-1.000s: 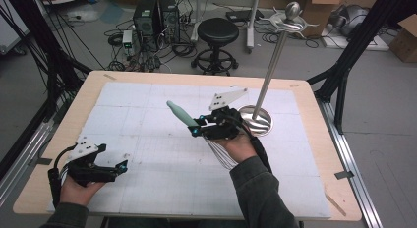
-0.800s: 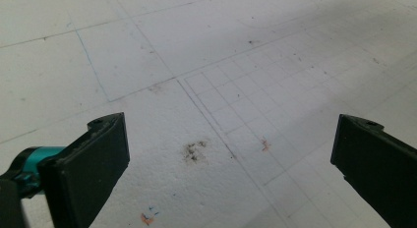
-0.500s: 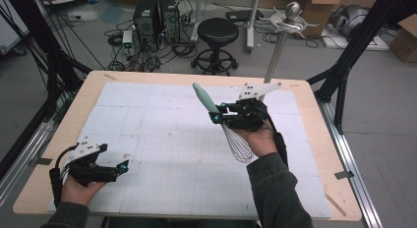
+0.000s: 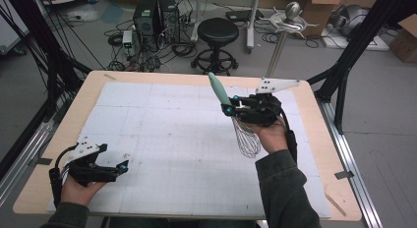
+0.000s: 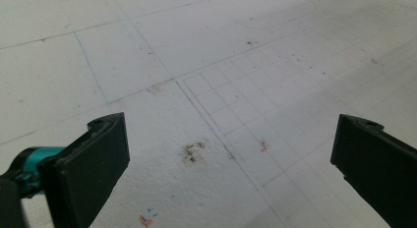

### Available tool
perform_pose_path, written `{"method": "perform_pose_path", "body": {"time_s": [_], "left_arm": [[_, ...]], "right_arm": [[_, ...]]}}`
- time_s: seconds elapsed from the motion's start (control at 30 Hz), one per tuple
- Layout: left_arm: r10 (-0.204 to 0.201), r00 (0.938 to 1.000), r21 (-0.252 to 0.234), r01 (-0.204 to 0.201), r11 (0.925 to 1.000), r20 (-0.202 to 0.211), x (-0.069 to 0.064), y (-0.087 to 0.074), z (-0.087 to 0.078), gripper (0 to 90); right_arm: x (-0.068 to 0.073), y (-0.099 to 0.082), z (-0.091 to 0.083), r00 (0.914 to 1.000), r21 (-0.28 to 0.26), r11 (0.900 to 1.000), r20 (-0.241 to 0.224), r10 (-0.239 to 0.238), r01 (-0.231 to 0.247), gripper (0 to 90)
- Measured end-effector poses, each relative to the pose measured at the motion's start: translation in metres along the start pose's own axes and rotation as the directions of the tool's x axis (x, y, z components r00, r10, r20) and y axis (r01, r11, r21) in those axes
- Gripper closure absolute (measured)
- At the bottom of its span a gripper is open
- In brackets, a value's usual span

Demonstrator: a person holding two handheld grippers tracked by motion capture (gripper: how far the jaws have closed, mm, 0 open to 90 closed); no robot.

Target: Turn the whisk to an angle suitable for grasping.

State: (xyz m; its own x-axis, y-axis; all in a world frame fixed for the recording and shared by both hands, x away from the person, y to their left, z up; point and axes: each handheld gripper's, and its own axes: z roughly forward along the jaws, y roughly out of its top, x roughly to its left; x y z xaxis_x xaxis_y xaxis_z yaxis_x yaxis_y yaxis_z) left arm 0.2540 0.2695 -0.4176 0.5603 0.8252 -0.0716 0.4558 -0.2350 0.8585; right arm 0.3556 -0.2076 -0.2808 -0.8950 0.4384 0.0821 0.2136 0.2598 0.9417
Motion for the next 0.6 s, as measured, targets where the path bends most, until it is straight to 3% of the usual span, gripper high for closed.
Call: {"method": "perform_pose_path", "body": {"time_s": [0.6], "left_arm": [[0.003,0.9999,-0.013,-0.003,0.9999,0.013,0.000,0.001,0.001,1.7]], "right_arm": [[-0.012,0.006,-0.018,0.9991,-0.055,0.9984,0.038,0.017,-0.015,69.2]]}}
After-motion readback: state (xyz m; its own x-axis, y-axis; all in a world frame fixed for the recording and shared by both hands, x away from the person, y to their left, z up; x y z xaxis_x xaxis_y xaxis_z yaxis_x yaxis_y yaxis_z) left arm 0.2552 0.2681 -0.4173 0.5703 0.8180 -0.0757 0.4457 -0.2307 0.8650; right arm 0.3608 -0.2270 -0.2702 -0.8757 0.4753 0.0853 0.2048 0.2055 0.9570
